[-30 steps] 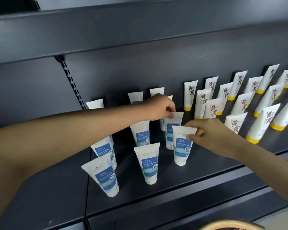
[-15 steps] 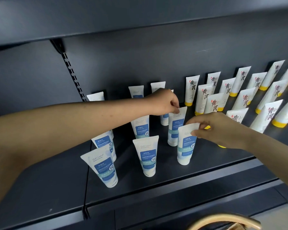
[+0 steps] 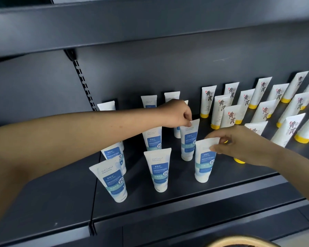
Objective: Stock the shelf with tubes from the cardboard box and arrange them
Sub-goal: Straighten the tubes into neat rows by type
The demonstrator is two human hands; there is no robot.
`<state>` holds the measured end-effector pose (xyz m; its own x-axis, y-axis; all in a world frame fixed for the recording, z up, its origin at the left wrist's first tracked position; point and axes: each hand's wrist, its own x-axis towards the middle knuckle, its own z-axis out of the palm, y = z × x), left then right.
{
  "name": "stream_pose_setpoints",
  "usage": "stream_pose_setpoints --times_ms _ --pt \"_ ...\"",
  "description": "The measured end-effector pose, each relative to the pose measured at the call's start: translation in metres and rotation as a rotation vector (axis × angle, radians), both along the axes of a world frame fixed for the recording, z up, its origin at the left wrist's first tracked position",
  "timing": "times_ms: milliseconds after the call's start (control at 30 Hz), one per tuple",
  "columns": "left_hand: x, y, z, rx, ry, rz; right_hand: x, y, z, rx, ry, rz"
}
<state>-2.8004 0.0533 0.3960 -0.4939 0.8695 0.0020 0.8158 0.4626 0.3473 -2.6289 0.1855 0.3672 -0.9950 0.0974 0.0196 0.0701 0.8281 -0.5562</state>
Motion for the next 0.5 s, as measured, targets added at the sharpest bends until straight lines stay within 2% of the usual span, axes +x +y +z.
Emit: stream_pose_setpoints --times_ms 333,500 --pt "0.0051 0.0014 0.0030 -0.023 -0.018 0.004 0.0002 -0.0045 -0.0012 -0.019 0.016 0.012" --pt "0.0077 0.0018 0.0002 0.011 -0.015 0.038 0.0031 -0.0077 0.0000 0.039 0.009 0.020"
